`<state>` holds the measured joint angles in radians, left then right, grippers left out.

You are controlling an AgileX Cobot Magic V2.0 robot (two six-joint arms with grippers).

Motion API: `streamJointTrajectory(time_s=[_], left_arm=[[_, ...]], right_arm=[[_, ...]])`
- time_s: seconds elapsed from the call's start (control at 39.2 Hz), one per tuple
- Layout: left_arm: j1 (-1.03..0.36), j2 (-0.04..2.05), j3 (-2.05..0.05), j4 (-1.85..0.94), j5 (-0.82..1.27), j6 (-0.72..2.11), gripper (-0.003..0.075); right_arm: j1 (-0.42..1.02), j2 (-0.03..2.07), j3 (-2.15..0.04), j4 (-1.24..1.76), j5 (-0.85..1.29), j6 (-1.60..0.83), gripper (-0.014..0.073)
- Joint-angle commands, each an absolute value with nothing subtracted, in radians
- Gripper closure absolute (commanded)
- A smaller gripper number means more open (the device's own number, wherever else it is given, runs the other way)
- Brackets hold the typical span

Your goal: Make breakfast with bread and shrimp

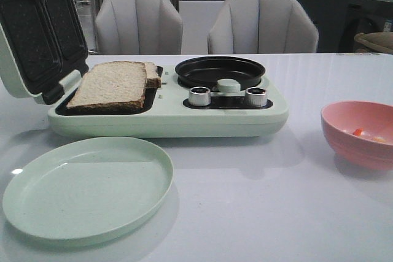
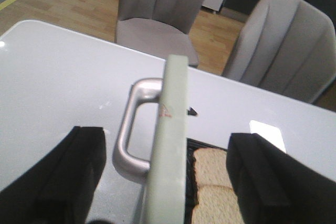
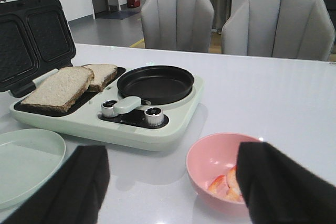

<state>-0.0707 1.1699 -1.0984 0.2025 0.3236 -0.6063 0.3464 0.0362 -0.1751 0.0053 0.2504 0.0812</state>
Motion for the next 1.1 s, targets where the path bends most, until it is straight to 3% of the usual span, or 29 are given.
streamJointTrajectory(time_s=[0.0, 0.23, 0.48, 0.74, 1.07], left_arm=[[-0.022, 1.199, -1.173, 0.143, 0.253, -0.604, 0.0190], [0.031, 1.285, -1.244, 0.097, 0.256, -0.582, 0.0192], [0.078, 1.371, -1.275, -0.132, 0.279, -0.403, 0.0281], [0.155, 1.471, -1.327, -0.513, 0.392, -0.088, 0.0281], [0.289, 1.646, -1.396, -1.206, 0.732, 0.471, 0.0281]], right_arm=[[0.342, 0.045, -0.201, 0.000, 0.158, 0.076, -0.0006], [0.342, 0.045, -0.201, 0.000, 0.158, 0.076, -0.0006], [0.342, 0.045, -0.201, 0.000, 0.158, 0.076, -0.0006], [0.342, 0.045, -0.201, 0.000, 0.158, 0.076, -0.0006], [0.342, 0.045, -0.201, 0.000, 0.158, 0.076, -0.0006]])
